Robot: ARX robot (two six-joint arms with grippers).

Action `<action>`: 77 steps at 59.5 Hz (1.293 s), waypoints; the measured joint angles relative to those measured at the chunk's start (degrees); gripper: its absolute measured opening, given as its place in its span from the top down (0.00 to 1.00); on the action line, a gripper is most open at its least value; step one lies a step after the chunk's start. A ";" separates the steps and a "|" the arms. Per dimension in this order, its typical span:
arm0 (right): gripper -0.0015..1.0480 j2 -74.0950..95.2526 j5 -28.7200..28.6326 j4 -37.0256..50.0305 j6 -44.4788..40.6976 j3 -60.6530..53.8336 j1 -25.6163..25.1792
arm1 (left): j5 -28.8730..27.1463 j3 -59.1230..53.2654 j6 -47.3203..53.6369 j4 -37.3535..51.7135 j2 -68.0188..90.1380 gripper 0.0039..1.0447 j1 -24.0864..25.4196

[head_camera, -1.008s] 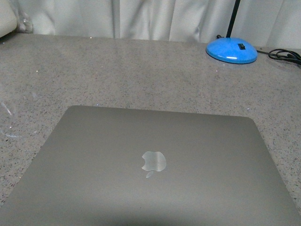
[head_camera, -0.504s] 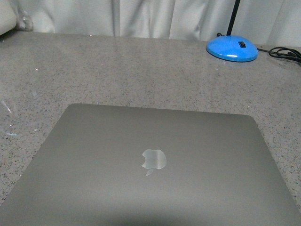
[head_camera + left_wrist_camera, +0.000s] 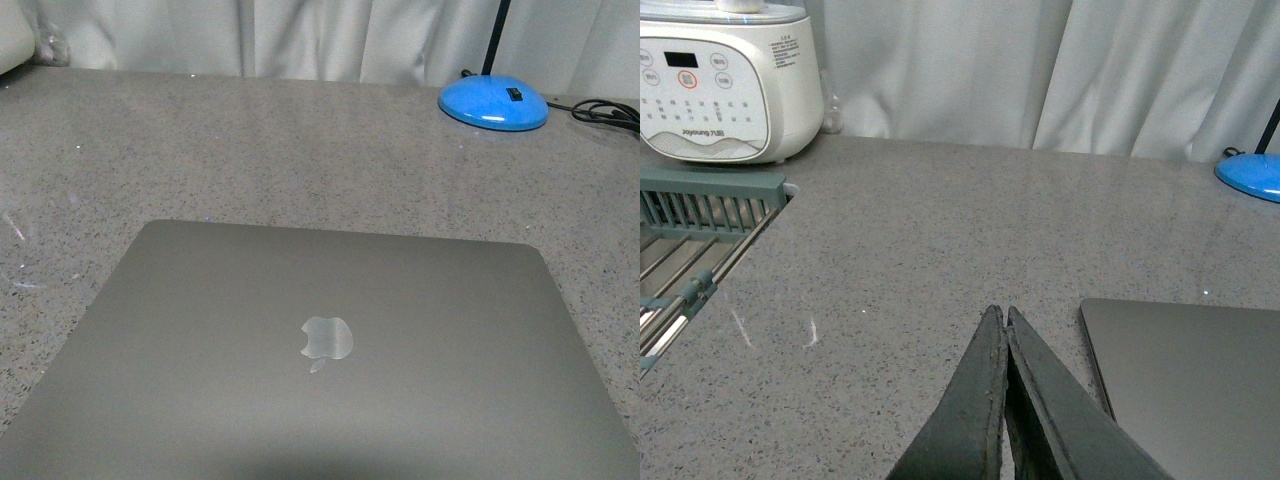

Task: Close laptop

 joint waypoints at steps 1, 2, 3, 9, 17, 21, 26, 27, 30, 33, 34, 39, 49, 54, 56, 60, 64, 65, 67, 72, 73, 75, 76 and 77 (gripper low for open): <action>0.99 0.00 0.00 0.00 -0.02 0.00 0.00 | 0.02 0.00 0.00 0.00 0.00 0.96 0.00; 0.99 0.00 0.00 0.00 -0.02 0.00 0.00 | 0.02 0.00 -0.02 0.00 0.00 0.96 0.00; 0.99 0.00 0.00 0.00 0.00 0.00 0.00 | 0.00 0.00 -0.02 0.00 0.00 0.96 0.00; 0.99 0.00 0.00 0.00 0.00 0.00 0.00 | 0.02 0.00 0.00 0.00 0.00 0.96 0.00; 0.99 0.00 0.00 0.00 0.00 0.00 0.00 | 0.02 0.00 -0.02 0.00 0.00 0.96 0.00; 0.96 0.00 0.00 0.00 -0.09 0.00 0.00 | 0.02 0.00 -0.04 0.00 0.00 0.91 0.00; 0.84 0.00 0.00 0.00 -0.09 0.00 0.00 | 0.02 0.00 -0.02 0.00 0.00 0.79 0.00; 0.81 0.00 0.00 0.00 -0.09 0.00 0.00 | 0.00 0.00 -0.02 0.00 0.00 0.75 0.00; 0.73 0.00 0.00 0.00 -0.09 0.00 0.00 | 0.02 0.00 -0.02 0.00 0.00 0.67 0.00; 0.66 0.00 0.00 0.00 -0.09 0.00 0.00 | 0.02 0.00 -0.02 0.00 0.00 0.58 0.00; 0.62 0.00 0.00 0.00 -0.09 0.00 0.00 | 0.02 0.00 -0.02 0.00 0.00 0.56 0.00; 0.49 0.00 0.00 0.00 -0.09 0.00 0.00 | 0.02 0.00 -0.02 0.00 0.00 0.43 0.00; 0.25 0.00 0.00 0.00 -0.09 0.00 0.00 | 0.00 0.00 -0.02 0.00 0.00 0.17 0.00; 0.13 0.00 0.00 0.00 -0.09 0.00 0.00 | 0.02 0.00 0.00 0.00 0.00 0.05 0.00; 0.08 0.00 0.00 0.00 -0.09 0.00 0.00 | 0.02 0.00 0.13 0.00 0.00 0.04 0.00; 0.08 0.00 0.00 0.00 -0.04 0.00 0.00 | 0.02 0.00 0.13 0.00 0.00 0.06 0.00; 0.09 0.00 0.00 0.00 -0.07 0.00 0.00 | 0.02 0.00 0.13 0.00 0.00 0.06 0.00; 0.09 0.00 0.00 0.00 -0.07 0.00 0.00 | 0.00 0.00 0.13 0.00 0.00 0.06 0.00; 0.09 0.00 0.00 0.00 -0.07 0.00 0.00 | 0.02 0.00 0.13 0.00 0.00 0.06 0.00; 0.09 0.00 0.00 0.00 -0.07 0.00 0.00 | 0.02 0.00 0.13 0.00 0.00 0.06 0.00; 0.09 0.00 0.00 0.00 -0.07 0.00 0.00 | 0.02 0.00 0.13 0.00 0.00 0.06 0.00; 0.09 0.00 0.00 0.00 -0.07 0.00 0.00 | 0.02 0.00 0.13 0.00 0.00 0.06 0.00; 0.09 0.00 0.00 0.00 -0.07 0.00 0.00 | 0.02 0.00 0.13 0.00 0.00 0.06 0.00; 0.09 0.00 0.00 0.00 -0.07 0.00 0.00 | 0.00 0.00 0.13 0.00 0.00 0.06 0.00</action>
